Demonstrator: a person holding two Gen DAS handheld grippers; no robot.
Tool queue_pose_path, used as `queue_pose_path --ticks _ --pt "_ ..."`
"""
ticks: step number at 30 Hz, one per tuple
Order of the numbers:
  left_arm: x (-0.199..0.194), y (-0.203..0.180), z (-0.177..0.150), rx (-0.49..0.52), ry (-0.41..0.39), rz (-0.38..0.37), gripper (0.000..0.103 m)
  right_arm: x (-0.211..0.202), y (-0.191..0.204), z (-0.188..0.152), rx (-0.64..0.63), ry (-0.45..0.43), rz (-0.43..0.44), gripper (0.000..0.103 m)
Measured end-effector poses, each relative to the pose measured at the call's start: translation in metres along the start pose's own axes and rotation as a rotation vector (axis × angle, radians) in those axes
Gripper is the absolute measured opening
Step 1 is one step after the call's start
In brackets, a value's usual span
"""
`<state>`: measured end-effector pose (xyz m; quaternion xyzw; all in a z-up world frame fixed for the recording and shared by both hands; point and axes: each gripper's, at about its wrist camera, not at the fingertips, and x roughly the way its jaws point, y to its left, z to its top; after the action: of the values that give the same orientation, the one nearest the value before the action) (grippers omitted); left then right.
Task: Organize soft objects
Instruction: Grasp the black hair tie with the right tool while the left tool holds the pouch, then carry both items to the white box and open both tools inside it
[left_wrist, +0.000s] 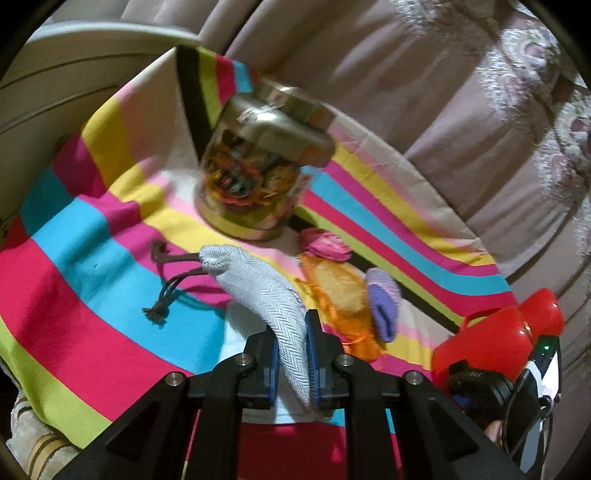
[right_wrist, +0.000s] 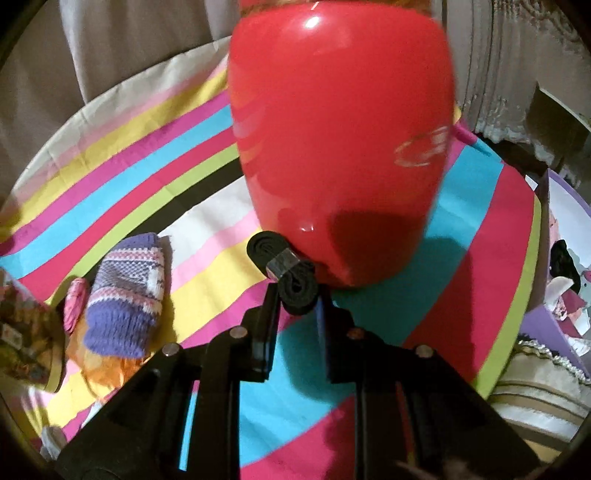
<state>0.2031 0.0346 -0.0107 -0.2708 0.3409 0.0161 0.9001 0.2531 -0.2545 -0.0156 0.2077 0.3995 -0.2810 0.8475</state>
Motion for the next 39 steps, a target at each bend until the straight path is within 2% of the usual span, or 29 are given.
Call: queue_pose_path --ticks 12,20,26,31,39 --pt "-0.026 -0.049 -0.016 0.101 -0.007 -0.131 0.013 -0.074 -0.05 0.011 -0.029 -0.127 0.092 0.023" --pt "-0.041 -0.099 -0.041 0.194 0.041 -0.247 0.013 -0.097 -0.091 0.019 -0.021 -0.167 0.114 0.023" --pt "-0.054 -0.143 -0.071 0.273 0.112 -0.346 0.013 -0.111 -0.136 0.029 -0.021 -0.171 0.134 0.023" --pt "-0.062 -0.181 -0.103 0.324 0.212 -0.434 0.013 -0.113 -0.187 0.033 -0.039 -0.158 0.119 0.023" --pt "-0.076 -0.242 -0.164 0.446 0.357 -0.554 0.013 -0.117 -0.272 0.031 -0.101 -0.178 0.011 0.023"
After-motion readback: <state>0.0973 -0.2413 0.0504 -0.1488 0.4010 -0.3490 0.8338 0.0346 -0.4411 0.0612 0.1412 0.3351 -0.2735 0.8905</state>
